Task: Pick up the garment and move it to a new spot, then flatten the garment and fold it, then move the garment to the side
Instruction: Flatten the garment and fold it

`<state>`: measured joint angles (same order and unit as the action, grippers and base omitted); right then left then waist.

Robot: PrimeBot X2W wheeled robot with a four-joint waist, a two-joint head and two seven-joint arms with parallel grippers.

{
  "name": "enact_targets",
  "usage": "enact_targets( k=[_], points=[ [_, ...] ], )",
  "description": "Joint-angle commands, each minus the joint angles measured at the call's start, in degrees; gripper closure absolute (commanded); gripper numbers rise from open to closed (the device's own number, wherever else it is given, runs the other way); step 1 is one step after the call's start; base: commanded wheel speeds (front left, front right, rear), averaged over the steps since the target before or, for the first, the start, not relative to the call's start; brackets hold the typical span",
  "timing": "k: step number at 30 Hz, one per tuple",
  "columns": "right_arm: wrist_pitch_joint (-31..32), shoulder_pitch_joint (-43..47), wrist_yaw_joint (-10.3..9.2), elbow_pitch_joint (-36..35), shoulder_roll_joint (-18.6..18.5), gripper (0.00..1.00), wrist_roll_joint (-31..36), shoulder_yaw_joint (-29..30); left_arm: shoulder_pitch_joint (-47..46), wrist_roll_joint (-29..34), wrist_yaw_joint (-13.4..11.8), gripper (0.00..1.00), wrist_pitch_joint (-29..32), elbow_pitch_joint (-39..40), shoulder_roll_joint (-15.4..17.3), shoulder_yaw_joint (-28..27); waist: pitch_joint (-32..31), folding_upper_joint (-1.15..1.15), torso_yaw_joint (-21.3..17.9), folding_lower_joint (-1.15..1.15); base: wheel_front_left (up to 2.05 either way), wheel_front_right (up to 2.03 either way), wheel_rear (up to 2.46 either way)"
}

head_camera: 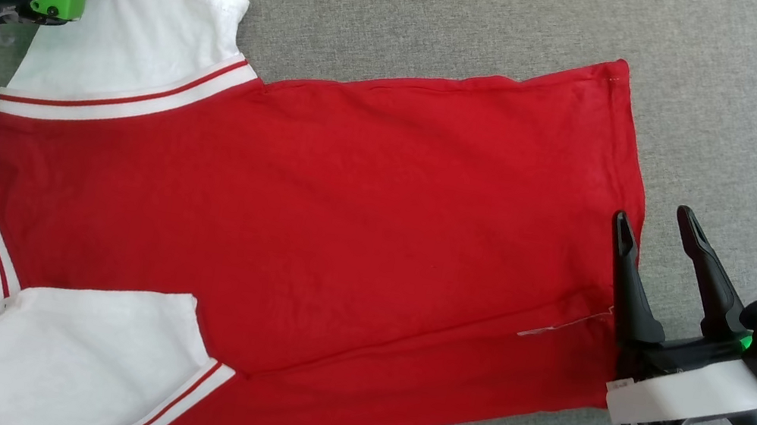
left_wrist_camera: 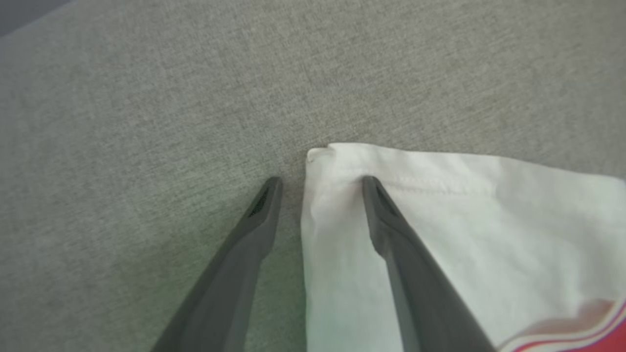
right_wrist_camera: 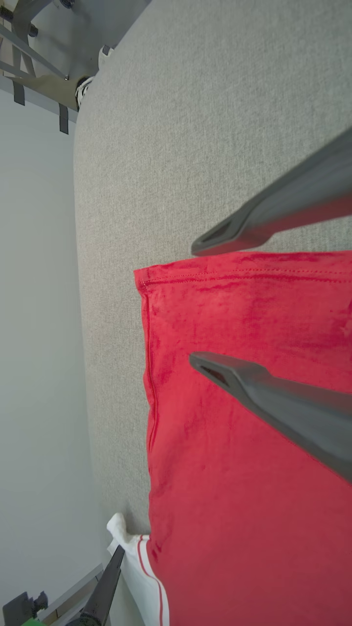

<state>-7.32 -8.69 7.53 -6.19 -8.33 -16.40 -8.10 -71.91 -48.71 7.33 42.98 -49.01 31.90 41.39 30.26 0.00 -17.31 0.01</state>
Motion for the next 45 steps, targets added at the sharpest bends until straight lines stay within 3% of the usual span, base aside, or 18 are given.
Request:
enact_targets(
  k=[1,12,21,34,40,45],
  points=[
    [-0.3,-1.1,-0.04,0.1,0.1,0.0,-0.2,0.1,2.1,-1.2,0.1,1.0,0.9,-1.0,-1.4,0.6,-0.2,0.0,0.2,-0.01,0.0,0.0,0.0],
    [2.2,-0.6,-0.04,0.3,-1.4,0.0,0.2,1.7,3.9,-2.3,0.1,1.0,-7.1,2.1,-1.3,0.7,-5.4,0.0,3.8,-0.01,0.0,0.0,0.0],
    [13.8,-0.8,-0.04,-0.9,-7.0,0.0,0.3,3.5,9.7,-3.7,-0.8,1.0,-14.1,12.9,-0.7,-0.8,-11.0,0.0,9.2,-0.01,0.0,0.0,0.0],
    [41.0,-10.0,-0.04,3.2,-18.7,0.0,-8.8,2.3,23.1,-4.1,-11.0,1.0,-13.0,42.5,6.2,-1.1,-10.7,0.0,14.6,-0.01,0.0,0.0,0.0],
    [49.0,-17.8,-0.04,9.3,-21.4,0.0,-10.7,1.6,27.7,-3.8,-14.8,1.0,-13.2,53.3,8.8,-1.4,-8.5,0.0,16.7,-0.01,0.0,0.0,0.0],
    [51.9,-23.3,-0.04,14.5,-22.7,0.0,-10.8,-0.4,28.6,-2.6,-16.3,1.0,-13.5,58.3,9.5,-1.2,-7.0,0.0,18.5,-0.01,0.0,0.0,0.0]
  ],
)
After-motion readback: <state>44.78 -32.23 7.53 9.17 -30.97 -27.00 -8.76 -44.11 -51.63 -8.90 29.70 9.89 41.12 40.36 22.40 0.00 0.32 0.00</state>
